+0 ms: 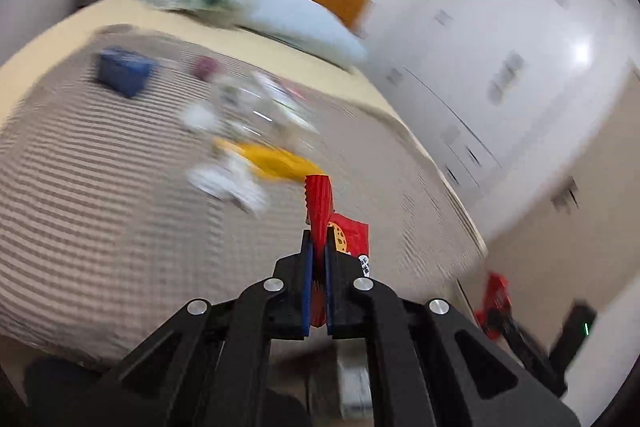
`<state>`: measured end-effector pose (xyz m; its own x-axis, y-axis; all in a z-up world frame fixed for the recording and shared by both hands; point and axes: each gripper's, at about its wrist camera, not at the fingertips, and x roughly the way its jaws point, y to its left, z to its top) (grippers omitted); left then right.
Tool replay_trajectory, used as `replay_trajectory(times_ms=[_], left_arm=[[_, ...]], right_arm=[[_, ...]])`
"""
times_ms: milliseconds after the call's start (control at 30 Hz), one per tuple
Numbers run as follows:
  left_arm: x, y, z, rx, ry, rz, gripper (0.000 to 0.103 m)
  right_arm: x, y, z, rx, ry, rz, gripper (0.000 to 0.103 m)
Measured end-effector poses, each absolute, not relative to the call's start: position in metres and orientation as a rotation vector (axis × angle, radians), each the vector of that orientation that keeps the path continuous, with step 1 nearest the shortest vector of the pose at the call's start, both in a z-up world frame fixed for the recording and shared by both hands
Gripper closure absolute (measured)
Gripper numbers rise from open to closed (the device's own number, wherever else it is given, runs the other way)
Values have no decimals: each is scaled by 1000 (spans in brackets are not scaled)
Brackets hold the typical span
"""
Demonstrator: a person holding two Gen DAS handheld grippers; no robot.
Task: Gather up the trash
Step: 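Grasp a red cookie packet with the left tool while the right tool grasps a red snack bag, then carry both red packets to the wastebasket and open both tools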
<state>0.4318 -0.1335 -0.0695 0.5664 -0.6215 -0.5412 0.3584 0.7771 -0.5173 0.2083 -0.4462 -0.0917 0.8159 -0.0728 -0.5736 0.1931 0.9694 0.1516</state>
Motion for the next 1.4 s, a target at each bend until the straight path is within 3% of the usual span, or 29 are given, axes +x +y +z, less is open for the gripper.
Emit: replay_trajectory(times_ms=[167,400,767,833,867,900,1067,1267,1333,1367,1400], left_arm=[[380,-228,-90,-231,871,-766,101],[347,-339,-158,-15,1066,-871,101],[367,-444,-271,174,1269,-903,101],[370,-457,-283,187,1283,-920,101],[371,-466,-288,193,1277,-931,100],[373,-474,-290,199,1260,-947,100],[383,-512,-312,191,1237,-994,100],[370,-558,-380,503,1285,-945,100],[366,-574,-397,561,1275,-950,96],[365,-582,-406,584,1268,-949,82],[364,-588,-418,623,1248,-925,42]], right_arm=[[148,-479,-111,223,626,-208,84],[96,-524,-187,313,753,-287,84],[153,-583,-343,390,1034,-322,83],[180,-595,-367,378,1065,-319,75],[194,-603,-383,387,1087,-305,54],[206,-611,-398,394,1101,-300,42],[248,-659,-481,463,1234,-391,40],[185,-686,-438,617,1028,-486,40],[151,-683,-423,658,960,-495,40],[133,-680,-417,679,937,-504,40],[123,-678,-413,692,927,-509,40]])
